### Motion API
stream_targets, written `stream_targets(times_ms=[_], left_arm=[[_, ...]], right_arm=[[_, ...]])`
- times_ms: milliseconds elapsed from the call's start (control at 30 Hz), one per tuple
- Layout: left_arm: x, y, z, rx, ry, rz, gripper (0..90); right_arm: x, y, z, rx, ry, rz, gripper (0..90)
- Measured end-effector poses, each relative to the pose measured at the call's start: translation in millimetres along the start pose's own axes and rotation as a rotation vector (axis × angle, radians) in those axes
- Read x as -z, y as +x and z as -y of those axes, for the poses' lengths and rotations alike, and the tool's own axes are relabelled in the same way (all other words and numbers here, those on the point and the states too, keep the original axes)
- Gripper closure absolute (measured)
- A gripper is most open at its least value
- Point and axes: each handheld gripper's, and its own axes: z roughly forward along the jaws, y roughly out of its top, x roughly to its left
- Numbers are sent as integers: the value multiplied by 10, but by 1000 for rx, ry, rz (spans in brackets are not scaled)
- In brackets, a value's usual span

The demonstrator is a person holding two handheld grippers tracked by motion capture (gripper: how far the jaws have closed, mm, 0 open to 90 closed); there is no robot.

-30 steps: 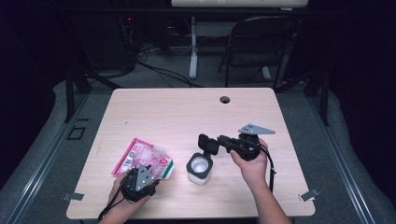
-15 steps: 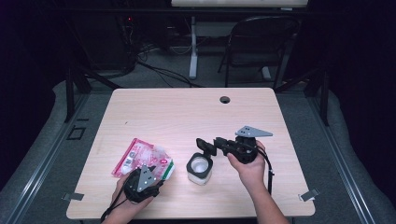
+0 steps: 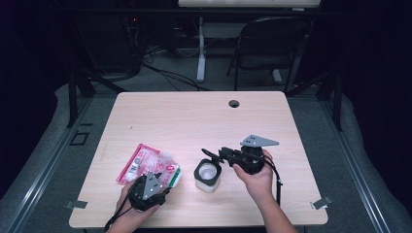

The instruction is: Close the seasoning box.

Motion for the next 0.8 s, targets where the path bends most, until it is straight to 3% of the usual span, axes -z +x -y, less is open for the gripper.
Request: stream_targets(times_ms=[367,800], left_arm=[[71,-77,-90,-13,-26,34,405],[222,0,-148,48,-68,43,410]], right_arm=[[-6,51,59,10,20,-3,778],[-19,82,92,21,32,-7,766]])
